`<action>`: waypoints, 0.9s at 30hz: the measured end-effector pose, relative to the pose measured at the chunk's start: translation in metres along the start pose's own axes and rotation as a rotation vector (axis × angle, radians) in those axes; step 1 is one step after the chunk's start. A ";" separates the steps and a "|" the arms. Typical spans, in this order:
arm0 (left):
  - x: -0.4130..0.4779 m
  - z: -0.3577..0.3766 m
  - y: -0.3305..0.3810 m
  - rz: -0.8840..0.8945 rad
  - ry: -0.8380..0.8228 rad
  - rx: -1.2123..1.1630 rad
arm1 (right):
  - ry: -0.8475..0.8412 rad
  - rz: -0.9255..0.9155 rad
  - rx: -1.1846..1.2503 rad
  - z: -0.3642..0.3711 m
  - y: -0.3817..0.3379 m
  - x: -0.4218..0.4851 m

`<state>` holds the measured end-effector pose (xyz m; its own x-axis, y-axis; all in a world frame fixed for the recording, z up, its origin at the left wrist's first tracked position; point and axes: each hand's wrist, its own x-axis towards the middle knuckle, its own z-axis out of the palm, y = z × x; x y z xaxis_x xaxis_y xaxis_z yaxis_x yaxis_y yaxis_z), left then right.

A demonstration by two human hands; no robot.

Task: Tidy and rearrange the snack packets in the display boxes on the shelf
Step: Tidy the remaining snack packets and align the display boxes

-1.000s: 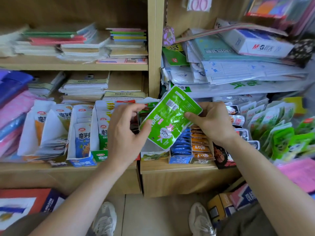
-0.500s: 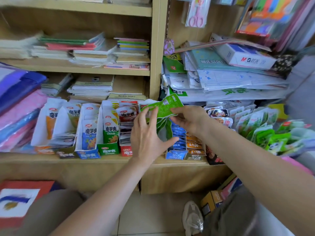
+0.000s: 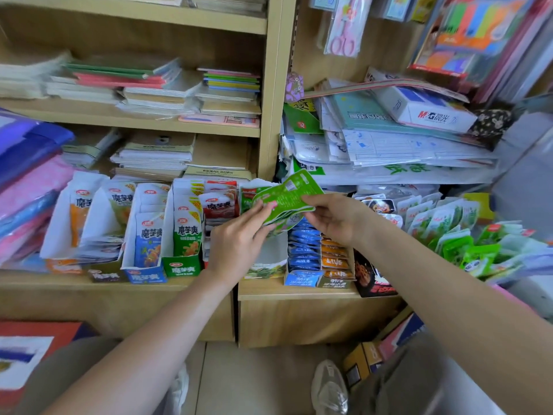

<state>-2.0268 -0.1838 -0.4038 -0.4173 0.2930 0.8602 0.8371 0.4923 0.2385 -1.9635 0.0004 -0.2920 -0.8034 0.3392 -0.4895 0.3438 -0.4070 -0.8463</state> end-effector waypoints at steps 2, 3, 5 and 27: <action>0.001 0.001 -0.004 0.059 0.021 -0.011 | -0.002 0.002 -0.004 -0.001 0.000 0.001; 0.003 0.000 -0.005 0.082 0.023 -0.021 | -0.003 -0.002 -0.007 -0.001 0.001 0.002; 0.008 -0.001 -0.005 0.100 0.014 -0.051 | -0.021 -0.025 -0.029 0.000 0.000 0.003; -0.006 -0.009 0.030 -0.964 -0.208 -0.896 | -0.373 -0.395 -0.046 -0.031 0.074 0.004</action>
<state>-1.9958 -0.1784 -0.3975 -0.9491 0.2930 0.1153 0.0864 -0.1097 0.9902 -1.9259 -0.0022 -0.3631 -0.9908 0.1317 -0.0318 -0.0048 -0.2687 -0.9632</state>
